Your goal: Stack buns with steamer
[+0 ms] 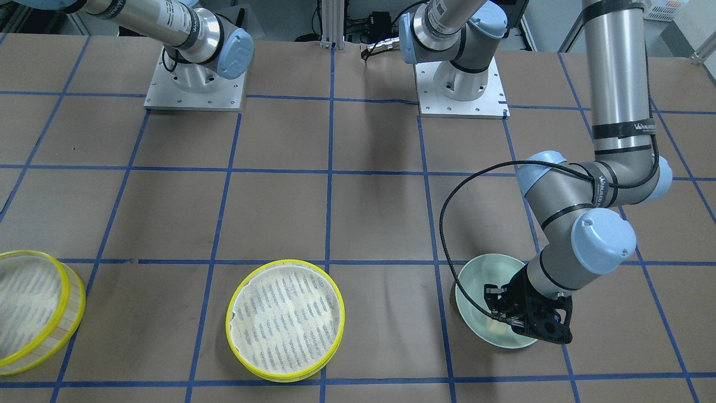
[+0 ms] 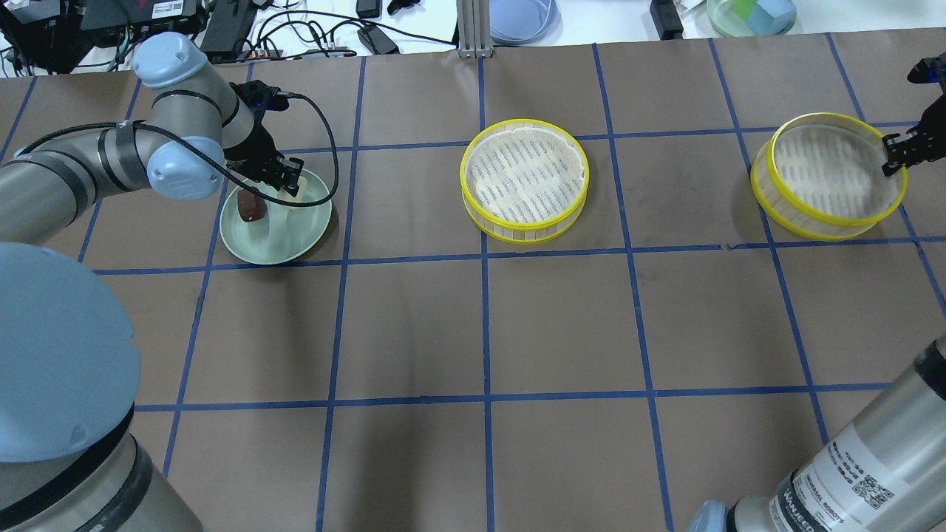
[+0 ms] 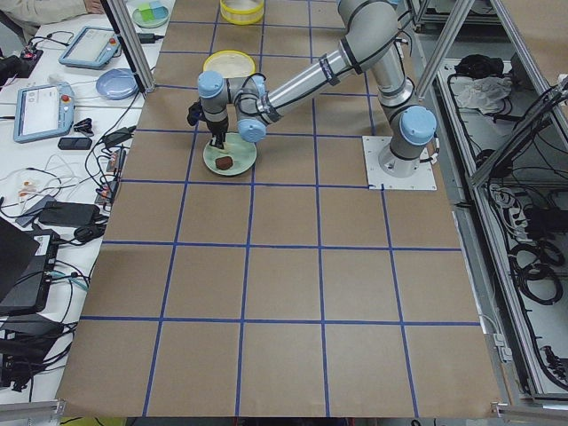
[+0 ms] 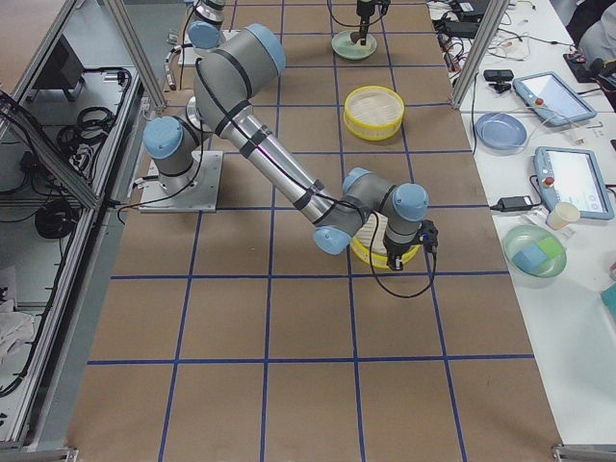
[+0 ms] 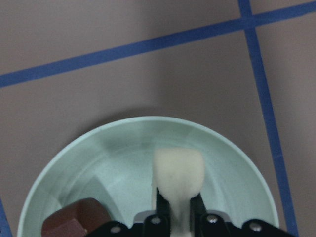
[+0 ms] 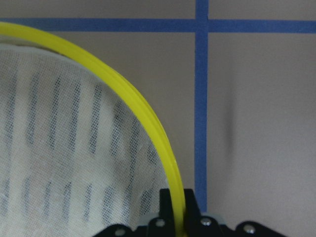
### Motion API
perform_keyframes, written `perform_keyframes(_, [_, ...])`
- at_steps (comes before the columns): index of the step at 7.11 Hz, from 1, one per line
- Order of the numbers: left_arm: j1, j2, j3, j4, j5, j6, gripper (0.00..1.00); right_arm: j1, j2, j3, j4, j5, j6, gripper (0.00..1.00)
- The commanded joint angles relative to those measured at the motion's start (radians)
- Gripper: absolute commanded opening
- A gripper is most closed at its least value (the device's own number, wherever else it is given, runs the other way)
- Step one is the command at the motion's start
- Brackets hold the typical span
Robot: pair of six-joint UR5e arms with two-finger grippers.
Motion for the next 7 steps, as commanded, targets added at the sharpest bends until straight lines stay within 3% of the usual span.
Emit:
perform_keyframes(1, [-0.041, 0.048, 0.039, 0.025, -0.014, -0.281, 0.0, 0.0, -0.009, -0.007, 0.003, 0.0, -0.003, 0.02])
perform_keyframes(2, [-0.105, 0.071, 0.066, 0.025, -0.04, -0.44, 0.0, 0.002, -0.029, -0.007, 0.005, -0.002, 0.0, 0.0])
perform_keyframes(3, [-0.162, 0.067, 0.083, 0.102, -0.058, -0.584, 0.0, 0.002, -0.047, -0.007, 0.015, -0.003, 0.002, 0.0])
perform_keyframes(7, [-0.364, -0.019, 0.071, 0.273, -0.146, -0.99, 0.0, 0.029, -0.136, -0.001, 0.074, -0.014, 0.039, 0.0])
